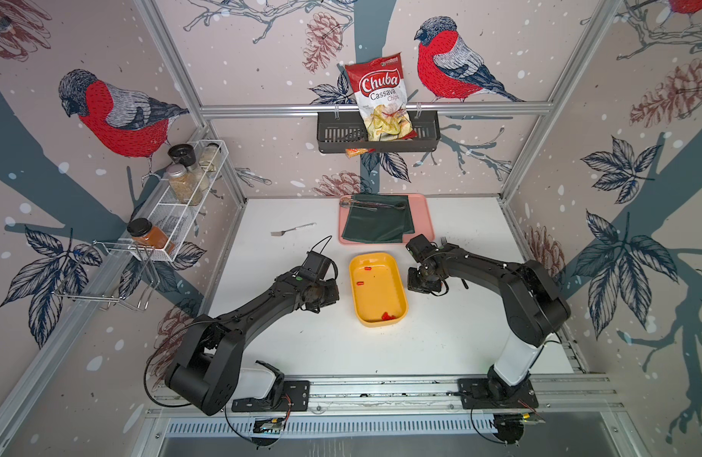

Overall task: Take the screw protection sleeves out of the storage box
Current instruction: Place the screw protection sleeve at the center of the board.

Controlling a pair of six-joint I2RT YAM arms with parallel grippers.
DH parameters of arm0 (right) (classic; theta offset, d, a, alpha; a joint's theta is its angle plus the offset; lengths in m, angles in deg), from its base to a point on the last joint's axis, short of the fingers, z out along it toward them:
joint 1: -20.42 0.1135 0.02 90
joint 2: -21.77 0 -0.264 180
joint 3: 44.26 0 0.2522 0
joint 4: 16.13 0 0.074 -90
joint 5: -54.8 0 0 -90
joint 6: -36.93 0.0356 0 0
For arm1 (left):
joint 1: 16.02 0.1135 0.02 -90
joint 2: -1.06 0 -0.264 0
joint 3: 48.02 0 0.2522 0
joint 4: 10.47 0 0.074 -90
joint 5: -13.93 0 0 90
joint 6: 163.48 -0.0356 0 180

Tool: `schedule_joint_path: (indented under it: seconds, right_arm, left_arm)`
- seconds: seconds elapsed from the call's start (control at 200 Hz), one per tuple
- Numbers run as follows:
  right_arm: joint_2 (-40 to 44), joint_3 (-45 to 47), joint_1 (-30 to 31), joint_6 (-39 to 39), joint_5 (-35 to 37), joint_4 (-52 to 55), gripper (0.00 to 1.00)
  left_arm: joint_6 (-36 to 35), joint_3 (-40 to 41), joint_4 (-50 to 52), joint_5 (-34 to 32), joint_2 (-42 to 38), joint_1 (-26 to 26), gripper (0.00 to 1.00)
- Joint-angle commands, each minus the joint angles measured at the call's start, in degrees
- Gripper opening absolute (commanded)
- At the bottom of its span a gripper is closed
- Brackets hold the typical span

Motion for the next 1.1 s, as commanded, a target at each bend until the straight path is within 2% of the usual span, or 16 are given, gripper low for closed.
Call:
schedule_joint_path:
  seconds: [0.0,0.475,0.695,1.096]
  right_arm:
    - [-0.8,-0.4,0.3,-0.7,1.2,-0.7,0.09]
    - [-3.1,-1.9,0.2,-1.0,2.7,-0.9,0.14]
    - [-1.8,-2.4,0.2,-1.2,3.3,-0.1,0.21]
    - [1.0,-4.2,0.3,-0.6,4.2,3.5,0.26]
  left_arm:
    - [0.2,0.2,-1.0,-0.1,0.1,-0.1,0.22]
    - [-0.6,-0.8,-1.0,-0.5,1.7,-0.1,0.22]
    - [-1.0,-1.0,-1.0,-0.4,2.1,-0.1,0.22]
    - [-1.6,-1.8,-1.1,-0.2,3.2,-0.1,0.22]
